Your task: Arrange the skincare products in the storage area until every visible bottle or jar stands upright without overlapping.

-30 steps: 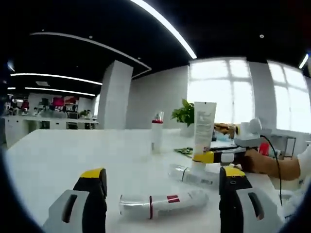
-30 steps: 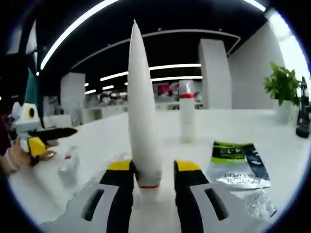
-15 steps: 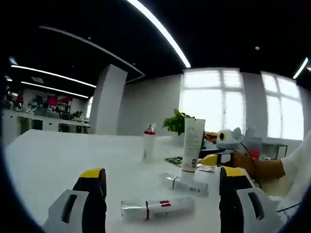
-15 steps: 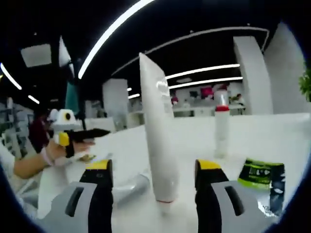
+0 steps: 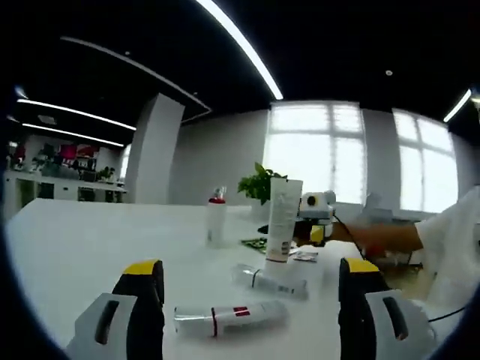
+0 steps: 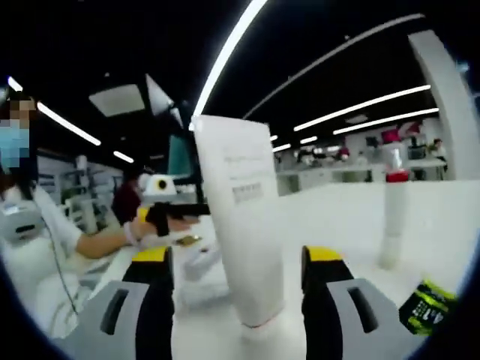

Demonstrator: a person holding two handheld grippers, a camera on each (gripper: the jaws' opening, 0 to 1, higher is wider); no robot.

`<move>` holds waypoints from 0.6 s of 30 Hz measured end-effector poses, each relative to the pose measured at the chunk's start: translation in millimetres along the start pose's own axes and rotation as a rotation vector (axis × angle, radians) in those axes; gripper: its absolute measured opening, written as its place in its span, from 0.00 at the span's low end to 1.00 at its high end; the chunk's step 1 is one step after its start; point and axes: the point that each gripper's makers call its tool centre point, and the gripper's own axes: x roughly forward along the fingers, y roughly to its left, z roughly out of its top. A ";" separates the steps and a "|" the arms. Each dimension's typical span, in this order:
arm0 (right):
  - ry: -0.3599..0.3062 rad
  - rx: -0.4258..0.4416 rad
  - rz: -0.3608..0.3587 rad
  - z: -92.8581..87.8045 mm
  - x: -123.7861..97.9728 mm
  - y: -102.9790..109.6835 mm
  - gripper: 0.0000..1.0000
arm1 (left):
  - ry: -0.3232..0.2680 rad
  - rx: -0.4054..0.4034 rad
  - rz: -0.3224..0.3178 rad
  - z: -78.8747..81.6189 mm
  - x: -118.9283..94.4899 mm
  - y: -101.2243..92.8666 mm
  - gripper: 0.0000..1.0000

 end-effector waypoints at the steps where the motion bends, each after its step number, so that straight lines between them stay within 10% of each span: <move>1: -0.004 0.002 0.008 0.0 3.1 1.7 0.71 | -0.006 -0.004 -0.001 0.6 -0.1 -1.7 1.00; 11: 0.063 -0.062 -0.063 -7.2 4.4 0.7 0.34 | 0.043 0.067 -0.010 -6.5 1.6 -10.6 1.00; 18: 0.032 -0.063 -0.078 -8.2 8.2 16.5 0.31 | 0.040 0.058 0.001 -6.9 0.6 -11.1 1.00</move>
